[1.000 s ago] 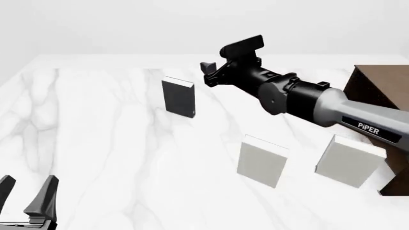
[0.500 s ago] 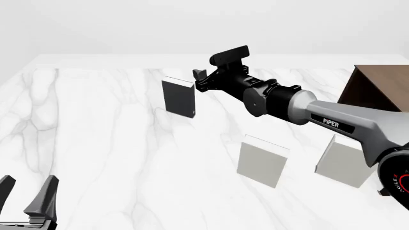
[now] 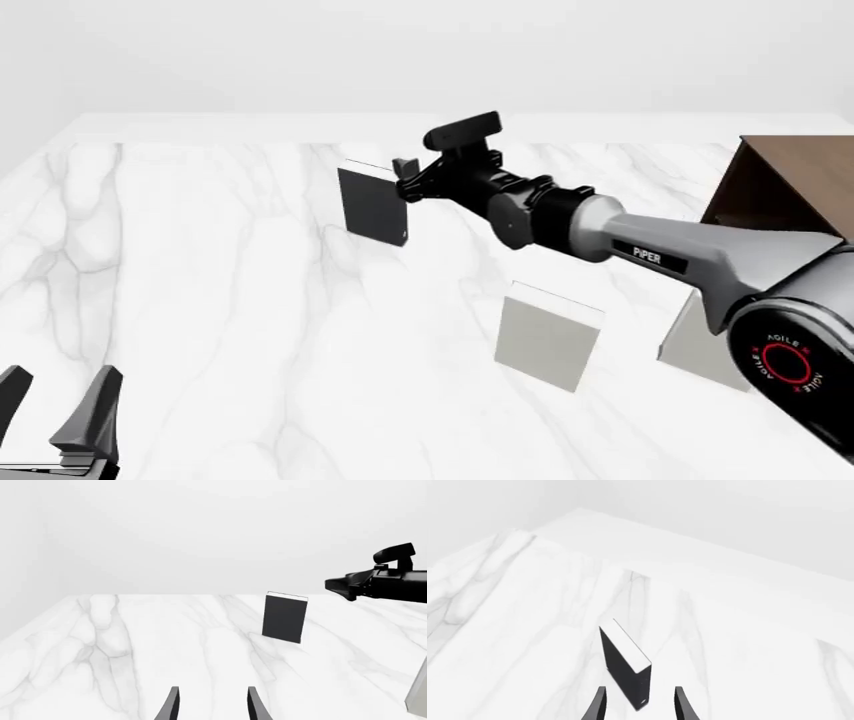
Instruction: Pick up the book on the left and place it on top of the shelf.
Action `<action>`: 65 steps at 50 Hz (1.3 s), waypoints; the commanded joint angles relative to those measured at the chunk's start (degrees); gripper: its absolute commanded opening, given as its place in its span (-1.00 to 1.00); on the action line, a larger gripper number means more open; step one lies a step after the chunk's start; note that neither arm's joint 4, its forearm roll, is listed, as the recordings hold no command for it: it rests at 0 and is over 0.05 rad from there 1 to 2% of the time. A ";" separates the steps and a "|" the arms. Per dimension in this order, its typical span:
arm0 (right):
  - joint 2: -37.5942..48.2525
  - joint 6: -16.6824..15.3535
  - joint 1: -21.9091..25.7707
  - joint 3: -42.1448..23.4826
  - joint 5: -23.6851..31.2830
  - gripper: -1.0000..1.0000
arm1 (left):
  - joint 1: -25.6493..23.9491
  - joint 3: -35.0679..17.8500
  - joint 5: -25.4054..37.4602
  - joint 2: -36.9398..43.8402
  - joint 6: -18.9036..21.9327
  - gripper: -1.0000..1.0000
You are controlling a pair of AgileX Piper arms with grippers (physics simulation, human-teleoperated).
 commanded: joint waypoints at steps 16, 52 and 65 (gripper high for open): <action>6.15 0.18 0.09 -5.70 0.36 1.00 | 0.00 0.00 0.00 0.00 0.00 1.00; 13.69 0.82 0.46 -12.80 1.38 1.00 | 0.00 0.00 0.00 0.00 0.00 1.00; 15.86 0.98 0.51 -15.42 1.93 1.00 | 0.00 0.00 0.00 0.00 0.00 1.00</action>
